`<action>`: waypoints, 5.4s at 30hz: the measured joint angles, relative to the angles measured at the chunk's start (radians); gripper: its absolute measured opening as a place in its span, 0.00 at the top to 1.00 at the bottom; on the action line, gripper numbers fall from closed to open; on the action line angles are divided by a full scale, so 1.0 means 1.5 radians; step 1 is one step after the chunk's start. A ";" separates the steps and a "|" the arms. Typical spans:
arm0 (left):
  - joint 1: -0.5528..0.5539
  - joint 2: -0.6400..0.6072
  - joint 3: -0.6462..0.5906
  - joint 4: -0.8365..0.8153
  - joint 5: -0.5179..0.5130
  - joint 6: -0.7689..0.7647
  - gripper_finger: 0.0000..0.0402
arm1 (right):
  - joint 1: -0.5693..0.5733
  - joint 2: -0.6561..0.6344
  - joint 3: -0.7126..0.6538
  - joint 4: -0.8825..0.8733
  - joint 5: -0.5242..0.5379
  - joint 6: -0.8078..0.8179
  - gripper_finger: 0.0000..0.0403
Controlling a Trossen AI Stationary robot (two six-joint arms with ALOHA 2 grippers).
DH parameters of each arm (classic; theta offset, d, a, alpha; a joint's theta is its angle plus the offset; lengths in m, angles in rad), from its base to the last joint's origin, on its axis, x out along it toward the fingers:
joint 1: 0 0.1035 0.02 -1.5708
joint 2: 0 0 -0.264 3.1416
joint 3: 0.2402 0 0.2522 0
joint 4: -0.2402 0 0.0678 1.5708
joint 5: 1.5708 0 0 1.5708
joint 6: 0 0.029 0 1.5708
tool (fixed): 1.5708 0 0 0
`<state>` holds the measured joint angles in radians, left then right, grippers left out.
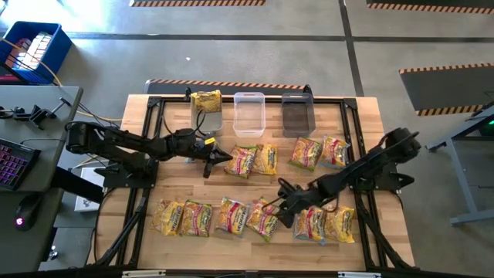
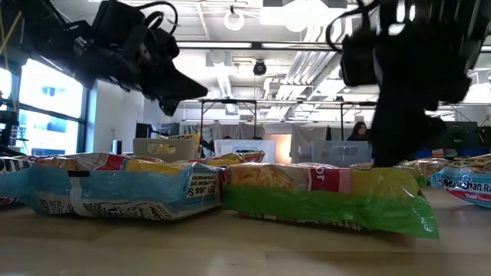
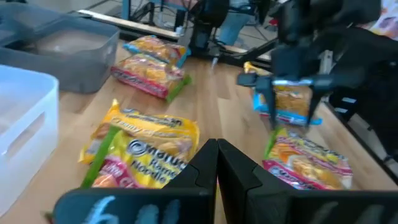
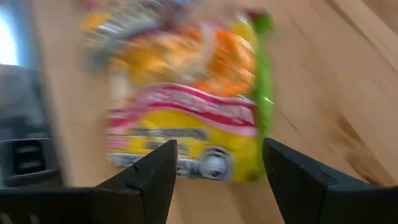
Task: Sort Maruchan noodles
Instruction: Put the bottom middle green noodle pack closer to the gripper
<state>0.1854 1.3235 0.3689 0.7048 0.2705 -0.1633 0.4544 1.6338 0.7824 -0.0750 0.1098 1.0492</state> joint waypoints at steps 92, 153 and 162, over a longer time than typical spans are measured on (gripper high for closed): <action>-0.145 0.347 0.290 -0.247 0.020 0.011 0.83 | -0.046 0.008 0.022 0.038 0.174 0.020 0.53; -0.071 0.324 0.302 -0.304 0.189 -0.093 0.60 | -0.040 0.126 0.022 0.325 0.283 -0.489 1.00; -0.046 0.324 0.302 -0.305 0.192 -0.105 0.60 | -0.047 0.126 0.023 0.285 0.261 -0.344 0.98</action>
<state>0.1165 1.8091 0.8219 0.2465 0.5577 -0.3206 0.3834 1.8233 0.8162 0.3518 0.5016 0.5334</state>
